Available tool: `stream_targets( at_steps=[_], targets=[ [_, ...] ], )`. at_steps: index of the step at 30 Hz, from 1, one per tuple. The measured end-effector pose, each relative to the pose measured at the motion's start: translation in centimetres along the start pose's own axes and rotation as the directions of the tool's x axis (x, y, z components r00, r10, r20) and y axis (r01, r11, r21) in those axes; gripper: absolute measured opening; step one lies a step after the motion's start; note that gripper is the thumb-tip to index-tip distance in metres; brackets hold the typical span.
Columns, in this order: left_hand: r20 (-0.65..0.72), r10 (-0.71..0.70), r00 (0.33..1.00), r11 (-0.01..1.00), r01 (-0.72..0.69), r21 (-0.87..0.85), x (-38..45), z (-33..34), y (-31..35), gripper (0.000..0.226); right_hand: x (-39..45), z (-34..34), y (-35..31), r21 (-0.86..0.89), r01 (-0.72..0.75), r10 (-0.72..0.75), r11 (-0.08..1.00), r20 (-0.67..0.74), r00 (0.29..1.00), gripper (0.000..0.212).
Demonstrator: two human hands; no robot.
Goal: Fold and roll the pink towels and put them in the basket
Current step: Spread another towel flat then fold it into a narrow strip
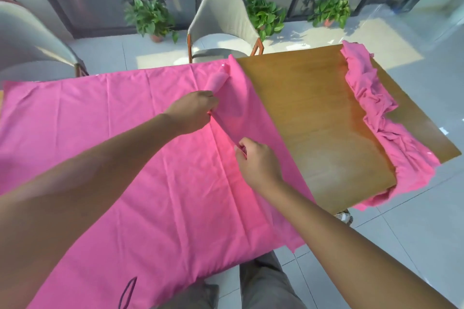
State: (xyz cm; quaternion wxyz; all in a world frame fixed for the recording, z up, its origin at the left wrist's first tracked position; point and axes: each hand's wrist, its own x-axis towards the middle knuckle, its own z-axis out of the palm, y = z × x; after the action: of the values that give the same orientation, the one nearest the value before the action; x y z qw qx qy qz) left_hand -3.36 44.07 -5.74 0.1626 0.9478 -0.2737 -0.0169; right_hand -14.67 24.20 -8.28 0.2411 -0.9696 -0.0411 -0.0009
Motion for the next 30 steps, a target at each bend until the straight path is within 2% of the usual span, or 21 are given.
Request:
stream_targets(
  at_steps=[8, 15, 24, 26, 30],
  targets=[
    [-0.035, -0.104, 0.994, 0.993, 0.106, 0.051, -9.5, -3.3, -5.8, 0.01, -2.3, 4.2, -9.4, 0.129, 0.084, -0.1, 0.988, 0.12, 0.988, 0.029],
    [-0.065, -0.218, 0.974, 0.968, 0.225, 0.115, -15.8, -6.0, -10.6, 0.008, -3.2, 7.9, -17.3, 0.304, 0.143, -0.21, 0.942, 0.203, 0.956, 0.017],
    [-0.166, -0.345, 0.924, 0.897, 0.376, 0.231, -23.1, -8.5, -16.2, 0.008, -3.5, 11.4, -25.9, 0.455, 0.175, -0.337, 0.873, 0.305, 0.891, 0.014],
    [-0.182, -0.405, 0.896, 0.862, 0.441, 0.251, -24.8, -8.9, -17.4, 0.013, -3.8, 12.3, -27.3, 0.503, 0.138, -0.355, 0.853, 0.366, 0.86, 0.022],
    [-0.189, -0.512, 0.838, 0.792, 0.546, 0.273, -27.9, -8.7, -18.6, 0.043, -4.1, 14.4, -27.9, 0.497, 0.124, -0.43, 0.859, 0.568, 0.702, 0.036]
  ],
)
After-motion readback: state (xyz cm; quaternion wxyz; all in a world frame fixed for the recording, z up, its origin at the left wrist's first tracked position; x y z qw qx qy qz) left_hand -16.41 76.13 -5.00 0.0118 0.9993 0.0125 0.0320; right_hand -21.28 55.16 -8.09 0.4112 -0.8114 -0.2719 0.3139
